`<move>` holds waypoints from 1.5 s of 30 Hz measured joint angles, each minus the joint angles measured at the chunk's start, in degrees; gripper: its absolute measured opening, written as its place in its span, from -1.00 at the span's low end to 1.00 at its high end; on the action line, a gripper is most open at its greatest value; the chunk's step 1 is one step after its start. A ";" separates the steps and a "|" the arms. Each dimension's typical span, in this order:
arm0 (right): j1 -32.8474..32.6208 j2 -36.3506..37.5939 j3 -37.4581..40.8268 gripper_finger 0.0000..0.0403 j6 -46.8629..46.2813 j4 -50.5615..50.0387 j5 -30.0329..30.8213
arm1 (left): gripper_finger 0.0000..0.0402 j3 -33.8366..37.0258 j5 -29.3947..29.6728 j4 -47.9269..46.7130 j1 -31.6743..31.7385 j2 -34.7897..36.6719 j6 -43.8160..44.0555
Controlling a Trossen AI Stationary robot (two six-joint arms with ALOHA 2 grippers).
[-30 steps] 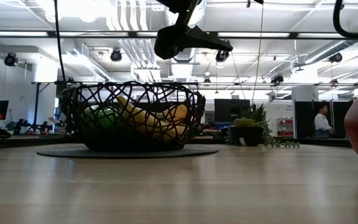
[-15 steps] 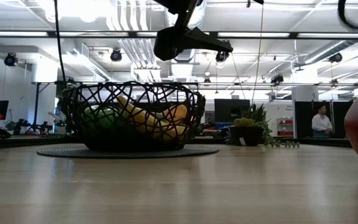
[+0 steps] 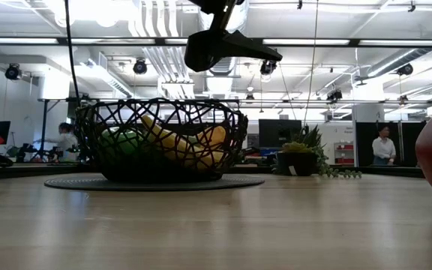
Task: Build produce basket
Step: Put the apple into the basket
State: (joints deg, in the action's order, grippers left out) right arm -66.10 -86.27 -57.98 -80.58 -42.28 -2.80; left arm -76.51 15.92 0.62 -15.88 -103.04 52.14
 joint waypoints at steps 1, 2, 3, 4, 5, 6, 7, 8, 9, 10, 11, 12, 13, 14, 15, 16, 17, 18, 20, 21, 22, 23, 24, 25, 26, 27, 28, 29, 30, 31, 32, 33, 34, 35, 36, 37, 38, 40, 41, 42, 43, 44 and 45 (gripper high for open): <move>-0.16 -0.66 -0.06 0.90 -1.33 0.04 0.04 | 0.64 0.00 0.00 -0.02 0.00 0.00 0.00; -0.34 -1.35 -0.09 0.90 -2.55 0.03 0.27 | 0.64 0.00 0.00 -0.02 0.02 0.00 0.02; -0.53 -1.80 -0.13 0.90 -3.38 0.03 0.39 | 0.64 0.00 0.00 -0.04 0.02 0.00 0.02; -0.78 -2.07 -0.13 0.90 -3.97 0.03 0.61 | 0.64 0.00 0.00 -0.04 0.01 0.00 0.02; -1.11 -2.24 -0.12 0.89 -4.49 0.01 1.11 | 0.64 0.00 0.00 -0.04 0.00 0.00 0.02; -1.42 -2.30 -0.11 0.89 -5.14 -0.04 1.62 | 0.64 -0.01 0.00 -0.04 0.00 0.00 0.02; -1.70 -2.30 -0.10 0.89 -5.49 -0.07 1.91 | 0.64 0.00 0.00 -0.04 0.00 0.00 0.02; -1.94 -2.34 -0.02 0.89 -5.79 -0.11 1.95 | 0.64 0.00 -0.02 -0.04 0.00 0.00 0.02; -2.20 -2.63 0.05 0.89 -6.01 -0.20 1.94 | 0.64 0.00 -0.05 -0.04 0.00 0.00 0.02; -2.46 -2.63 0.13 0.89 -6.09 -0.28 1.94 | 0.64 0.00 -0.09 -0.04 0.00 0.00 0.02; -2.72 -2.67 0.26 0.88 -6.11 -0.30 1.94 | 0.64 0.00 -0.24 -0.04 0.00 0.00 0.02; -3.00 -2.74 0.43 0.88 -6.03 -0.32 1.96 | 0.64 0.00 -0.33 -0.04 0.00 0.00 0.02; -3.26 -3.00 0.55 0.87 -6.00 -0.44 1.94 | 0.64 0.00 -0.35 -0.06 0.00 0.00 0.02; -3.43 -3.09 0.58 0.86 -5.69 -0.93 1.75 | 0.64 -0.02 -0.37 -0.06 0.00 0.00 0.02; -3.69 -3.39 0.58 0.83 -5.17 -1.52 1.51 | 0.64 0.00 -0.39 -0.06 0.00 0.00 0.02; -4.03 -3.73 0.58 0.79 -4.69 -2.33 1.32 | 0.64 0.00 -0.40 -0.06 0.00 0.00 0.02; -4.27 -4.09 0.61 0.74 -4.14 -3.31 1.26 | 0.64 0.00 -0.43 -0.06 0.00 0.00 0.02; -4.34 -4.48 0.65 0.69 -3.63 -4.33 1.13 | 0.64 0.00 -0.49 -0.06 0.00 0.00 0.02; -4.38 -4.58 0.66 0.61 -1.99 -5.87 1.19 | 0.64 0.00 -0.61 -0.06 0.00 0.00 0.02; -4.34 -4.42 0.66 0.57 -1.05 -6.37 1.74 | 0.64 0.00 -0.65 -0.06 0.00 0.00 0.02; -3.87 -4.02 0.66 0.54 -0.60 -7.02 2.69 | 0.64 0.00 -0.66 -0.06 0.00 0.00 0.02; -3.26 -3.43 0.69 0.52 -0.17 -7.69 3.90 | 0.64 0.00 -0.67 -0.06 0.00 0.00 0.02; -2.48 -2.68 0.75 0.51 0.39 -8.26 5.27 | 0.64 -0.01 -0.68 -0.06 0.00 0.00 0.02; -1.54 -1.89 0.75 0.51 0.87 -8.65 6.85 | 0.64 0.00 -0.68 -0.07 0.00 0.00 0.01; -0.49 -0.99 0.78 0.50 1.59 -8.97 8.48 | 0.64 0.00 -0.68 -0.07 0.00 0.00 0.00; 0.64 -0.27 0.91 0.50 2.23 -9.33 10.44 | 0.64 0.00 -0.68 -0.08 0.00 0.00 0.00; 1.79 0.49 1.02 0.50 2.73 -10.02 12.66 | 0.64 0.00 -0.68 -0.09 0.00 0.00 0.00; 3.05 1.16 1.14 0.50 3.49 -10.92 14.36 | 0.64 0.00 -0.68 -0.17 0.00 0.00 0.00; 4.37 1.98 1.19 0.50 4.08 -11.90 15.96 | 0.64 0.00 -0.70 -0.35 0.00 0.00 0.00; 5.85 3.10 1.17 0.49 5.28 -12.46 17.21 | 0.64 0.00 -0.70 -0.63 0.00 0.00 0.00; 7.49 4.09 1.04 0.49 6.65 -13.09 18.16 | 0.64 0.00 -0.70 -1.17 0.00 0.10 0.00; 9.12 5.09 0.97 0.49 8.20 -13.81 18.78 | 0.64 -0.04 -0.70 -2.49 -0.02 0.39 0.00; 10.72 5.85 0.98 0.49 9.86 -14.79 19.32 | 0.64 -0.36 -0.68 -4.78 -0.02 0.70 0.00; 12.28 6.67 1.05 0.49 11.58 -15.40 19.93 | 0.64 -0.91 -0.60 -6.82 -0.02 0.97 -0.01; 14.04 7.76 1.08 0.49 13.50 -15.55 20.57 | 0.64 -1.61 -0.37 -9.18 -0.03 1.49 -0.10; 15.73 9.01 1.06 0.49 15.30 -15.44 21.27 | 0.64 -2.19 0.10 -12.05 -0.06 2.18 -0.33; 17.59 10.43 1.04 0.49 17.43 -15.53 21.90 | 0.64 -2.95 0.93 -15.09 -0.14 2.93 -0.68; 21.41 13.17 0.97 0.49 21.84 -15.02 22.44 | 0.64 -4.97 3.08 -20.28 -0.38 4.56 -1.97; 23.69 14.33 0.97 0.49 24.47 -14.39 22.36 | 0.64 -5.95 4.61 -23.07 -0.51 5.26 -2.65; 26.15 15.65 0.97 0.49 26.90 -13.37 22.35 | 0.64 -6.99 5.99 -25.85 -0.66 6.19 -3.17; 28.51 16.87 0.97 0.49 29.30 -12.03 22.29 | 0.64 -8.08 7.59 -28.40 -0.82 7.09 -3.50; 31.12 17.91 0.97 0.49 31.84 -10.29 22.13 | 0.64 -9.00 9.12 -30.67 -0.98 8.09 -3.60; 33.89 18.93 0.92 0.49 34.26 -8.05 21.70 | 0.64 -9.72 10.86 -32.87 -1.12 9.18 -3.66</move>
State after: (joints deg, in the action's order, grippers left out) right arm -32.22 -67.34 -57.06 -46.32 -50.33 18.90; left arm -86.23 26.78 -32.25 -17.00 -93.87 48.48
